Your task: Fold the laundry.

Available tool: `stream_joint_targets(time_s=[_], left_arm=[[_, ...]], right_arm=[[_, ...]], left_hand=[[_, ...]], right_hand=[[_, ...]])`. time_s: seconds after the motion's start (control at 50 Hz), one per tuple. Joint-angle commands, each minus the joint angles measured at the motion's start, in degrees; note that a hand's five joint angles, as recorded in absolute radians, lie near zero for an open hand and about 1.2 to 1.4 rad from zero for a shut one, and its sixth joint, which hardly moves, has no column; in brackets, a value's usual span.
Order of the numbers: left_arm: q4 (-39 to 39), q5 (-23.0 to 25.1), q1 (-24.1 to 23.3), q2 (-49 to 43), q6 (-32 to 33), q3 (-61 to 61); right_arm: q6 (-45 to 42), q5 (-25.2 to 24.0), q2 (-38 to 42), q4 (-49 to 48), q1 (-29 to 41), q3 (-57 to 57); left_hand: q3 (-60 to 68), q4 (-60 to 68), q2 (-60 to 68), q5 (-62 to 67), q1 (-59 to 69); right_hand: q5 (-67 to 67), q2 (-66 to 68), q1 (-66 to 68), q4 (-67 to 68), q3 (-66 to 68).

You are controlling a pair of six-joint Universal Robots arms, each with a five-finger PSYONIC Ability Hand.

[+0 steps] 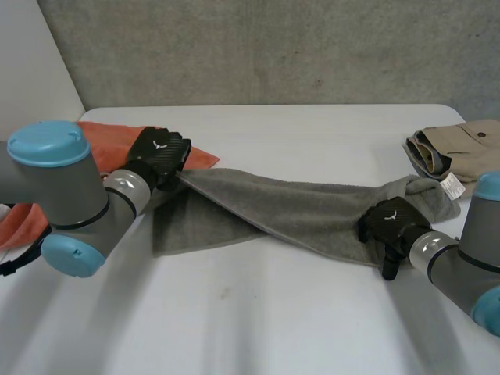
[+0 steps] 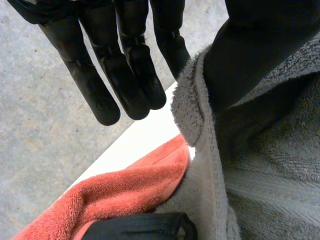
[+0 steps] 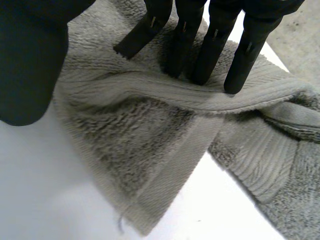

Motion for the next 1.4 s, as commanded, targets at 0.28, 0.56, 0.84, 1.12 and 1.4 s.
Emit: stream_joint_targets(time_s=[0.28,0.56,0.84,1.12,1.4], left_arm=[[-1.0,-0.5,-0.1,2.4,-3.1,-0.1],[-5.4,-2.1,0.1,8.1,-7.0,0.0],[-23.8,-1.1,-0.5,28.5,-10.6,10.4],[-30.9,-1.3,-0.4,10.5,2.0,14.7],[11.8,-5.8,1.8,-4.4,0.9,40.0]], right_arm=[[1.2,0.0,0.3,-2.5,-0.4,-5.5],[5.3,5.4,-2.2,-0.4,-1.3,-12.8],[1.3,-2.2,-22.9,33.8,-8.5,-39.2],[-8.1,-0.4,-10.9,34.2,-3.1,-38.5],[3.6,15.0,3.1,-14.8,2.0,-55.9]], left_hand=[[12.0,11.3,11.7,13.3,14.2],[12.0,11.3,11.7,13.3,14.2],[12.0,11.3,11.7,13.3,14.2],[12.0,11.3,11.7,13.3,14.2],[12.0,11.3,11.7,13.3,14.2]], right_hand=[[12.0,7.2,10.6,7.1,7.1],[51.7,46.9,50.3,46.8,46.8],[51.7,46.9,50.3,46.8,46.8],[51.7,46.9,50.3,46.8,46.8],[51.7,46.9,50.3,46.8,46.8]])
